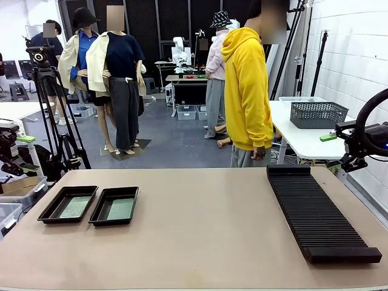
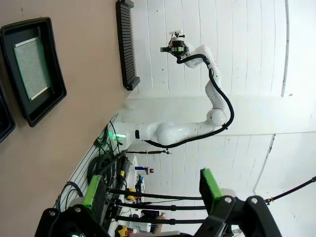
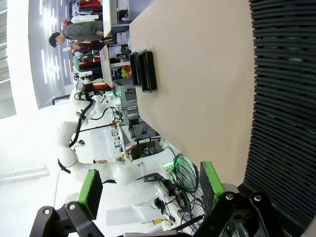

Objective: Inspect and transfer BCBs to ESD trays.
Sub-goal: Pick up the ESD tray and place it on the left side of the table.

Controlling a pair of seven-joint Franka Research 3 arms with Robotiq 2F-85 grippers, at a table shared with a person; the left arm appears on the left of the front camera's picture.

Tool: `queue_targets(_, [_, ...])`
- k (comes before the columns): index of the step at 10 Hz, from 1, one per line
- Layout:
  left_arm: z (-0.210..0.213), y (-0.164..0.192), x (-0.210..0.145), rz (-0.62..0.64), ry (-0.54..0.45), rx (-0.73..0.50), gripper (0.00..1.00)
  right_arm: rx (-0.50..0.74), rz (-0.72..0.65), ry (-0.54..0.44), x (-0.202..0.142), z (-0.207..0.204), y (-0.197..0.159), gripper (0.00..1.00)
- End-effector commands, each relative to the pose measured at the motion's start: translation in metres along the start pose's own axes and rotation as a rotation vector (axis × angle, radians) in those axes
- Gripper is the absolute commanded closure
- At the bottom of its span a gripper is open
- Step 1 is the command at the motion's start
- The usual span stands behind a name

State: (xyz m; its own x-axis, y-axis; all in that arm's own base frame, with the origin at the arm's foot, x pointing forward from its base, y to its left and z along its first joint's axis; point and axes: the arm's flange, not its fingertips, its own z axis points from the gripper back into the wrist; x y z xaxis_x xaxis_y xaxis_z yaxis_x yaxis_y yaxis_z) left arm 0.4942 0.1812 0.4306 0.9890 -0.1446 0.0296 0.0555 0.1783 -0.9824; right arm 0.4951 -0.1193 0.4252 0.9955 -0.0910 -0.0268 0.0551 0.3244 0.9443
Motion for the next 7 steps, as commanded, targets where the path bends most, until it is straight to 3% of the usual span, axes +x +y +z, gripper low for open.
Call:
queue_targets(1, [-0.0010, -0.0003, -0.0018, 0.003, -0.006, 0.015, 0.00, 0.000, -0.001, 0.001, -0.0001, -0.0004, 0.0015, 0.00])
queue_targets(7, [-0.0010, -0.0003, -0.0018, 0.003, -0.006, 0.015, 0.00, 0.000, -0.001, 0.001, -0.0001, -0.0004, 0.0015, 0.00])
